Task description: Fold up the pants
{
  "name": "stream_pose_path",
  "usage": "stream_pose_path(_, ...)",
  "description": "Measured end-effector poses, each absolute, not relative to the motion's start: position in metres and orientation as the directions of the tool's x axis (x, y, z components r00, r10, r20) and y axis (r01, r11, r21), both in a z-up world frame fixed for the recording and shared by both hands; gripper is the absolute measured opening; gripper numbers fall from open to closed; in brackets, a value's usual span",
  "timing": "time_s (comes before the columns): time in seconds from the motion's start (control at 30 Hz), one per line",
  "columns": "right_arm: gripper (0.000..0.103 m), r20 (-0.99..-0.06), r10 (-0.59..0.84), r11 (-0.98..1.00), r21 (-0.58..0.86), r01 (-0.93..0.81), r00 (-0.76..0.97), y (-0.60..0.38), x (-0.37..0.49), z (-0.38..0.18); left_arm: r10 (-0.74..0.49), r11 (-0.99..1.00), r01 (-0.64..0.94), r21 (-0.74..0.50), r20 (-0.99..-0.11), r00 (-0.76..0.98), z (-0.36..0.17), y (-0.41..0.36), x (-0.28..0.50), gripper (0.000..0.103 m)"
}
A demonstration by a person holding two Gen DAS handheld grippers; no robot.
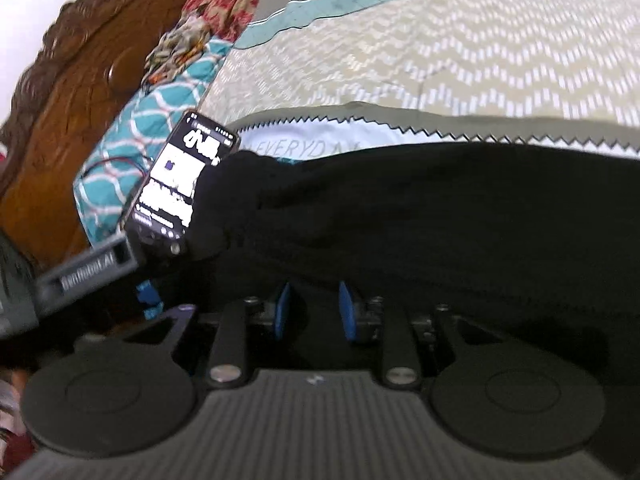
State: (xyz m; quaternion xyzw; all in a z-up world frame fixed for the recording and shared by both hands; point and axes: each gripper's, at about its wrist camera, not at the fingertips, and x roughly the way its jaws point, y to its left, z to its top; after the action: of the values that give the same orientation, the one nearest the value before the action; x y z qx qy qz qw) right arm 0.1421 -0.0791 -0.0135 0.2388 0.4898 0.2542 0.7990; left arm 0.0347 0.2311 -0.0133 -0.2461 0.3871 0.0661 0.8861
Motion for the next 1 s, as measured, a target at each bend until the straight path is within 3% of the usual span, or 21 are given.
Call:
stream_pose_path(0.03,0.029,-0.655,0.645,0.751,0.639,-0.167,0.394,-0.081,0.14,-0.014,-0.078,0.873,-0.3,-0.386,-0.716,0.693,-0.014,0.231,0.035,0.103)
stream_pose_path(0.27,0.029,-0.608,0.676,0.708,0.692,-0.139,0.416,-0.089,0.136,-0.018,-0.044,0.899,-0.292,-0.326,-0.731,0.681,-0.015,0.222,0.039,0.101)
stream_pose_path(0.37,0.03,-0.593,0.683,0.696,0.705,-0.135,0.426,-0.092,0.132,-0.019,0.004,0.908,-0.31,-0.282,-0.735,0.678,-0.011,0.217,0.037,0.08)
stream_pose_path(0.43,0.03,-0.585,0.687,0.69,0.711,-0.135,0.431,-0.093,0.129,-0.018,-0.011,0.911,-0.293,-0.291,-0.726,0.688,-0.006,0.213,0.034,0.05)
stream_pose_path(0.53,0.03,-0.576,0.693,0.681,0.721,-0.129,0.434,-0.093,0.135,-0.023,-0.019,0.916,-0.272,-0.294,-0.71,0.704,0.003,0.203,0.033,0.039)
stream_pose_path(0.73,0.03,-0.558,0.711,0.653,0.749,-0.109,0.428,-0.102,0.134,-0.025,-0.068,0.951,-0.138,-0.278,-0.619,0.783,0.027,0.173,0.027,0.03)
stream_pose_path(1.0,0.03,-0.522,0.669,0.609,0.793,0.012,0.529,-0.151,0.123,-0.014,-0.144,0.987,0.08,-0.139,-0.549,0.823,0.035,0.114,0.015,0.03)
